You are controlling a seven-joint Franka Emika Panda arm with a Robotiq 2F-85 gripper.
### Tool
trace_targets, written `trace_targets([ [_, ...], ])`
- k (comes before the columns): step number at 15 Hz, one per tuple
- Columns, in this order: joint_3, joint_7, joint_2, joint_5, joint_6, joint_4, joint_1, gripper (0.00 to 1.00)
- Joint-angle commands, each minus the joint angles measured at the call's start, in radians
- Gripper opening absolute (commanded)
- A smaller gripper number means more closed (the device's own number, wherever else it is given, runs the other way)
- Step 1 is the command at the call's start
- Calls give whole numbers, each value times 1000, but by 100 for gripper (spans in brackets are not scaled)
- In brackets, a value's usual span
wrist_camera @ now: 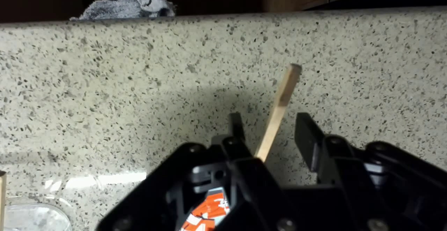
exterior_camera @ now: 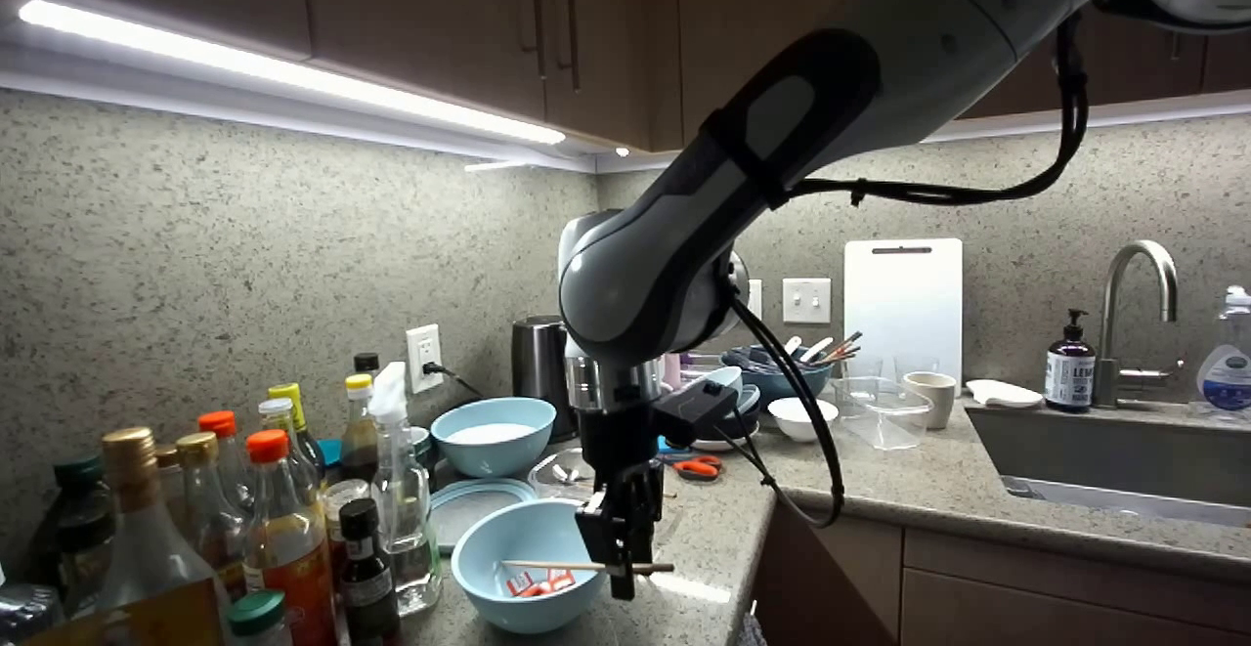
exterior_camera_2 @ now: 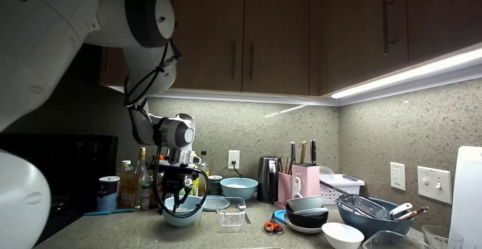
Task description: Use the chopstick to stir in the bowl
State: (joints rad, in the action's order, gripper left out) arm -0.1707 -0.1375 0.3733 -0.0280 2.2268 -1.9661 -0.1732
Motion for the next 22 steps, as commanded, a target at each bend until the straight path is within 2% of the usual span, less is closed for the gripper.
trace_targets([
  [1, -4, -2, 3, -1, -13, 8, 5, 14],
  [2, -4, -2, 2, 0, -12, 8, 5, 6],
  [4, -3, 2, -1, 3, -12, 6, 2, 0],
  [7, 2, 46, -39, 47, -47, -11, -23, 2],
  [9, 9, 100, -80, 108, -126, -24, -54, 2],
  [13, -1, 278, -165, 215, -426, 1, -116, 2],
  [15, -17, 331, -204, 260, -511, 17, -138, 2],
  [16, -24, 340, -222, 267, -532, 16, -141, 2],
  [17, -25, 296, -175, 231, -490, 33, -123, 8],
  [20, -36, 316, -210, 242, -523, 34, -132, 8],
  [21, -35, 316, -210, 243, -523, 34, -131, 2],
  [22, -29, 312, -197, 260, -484, 34, -125, 2],
])
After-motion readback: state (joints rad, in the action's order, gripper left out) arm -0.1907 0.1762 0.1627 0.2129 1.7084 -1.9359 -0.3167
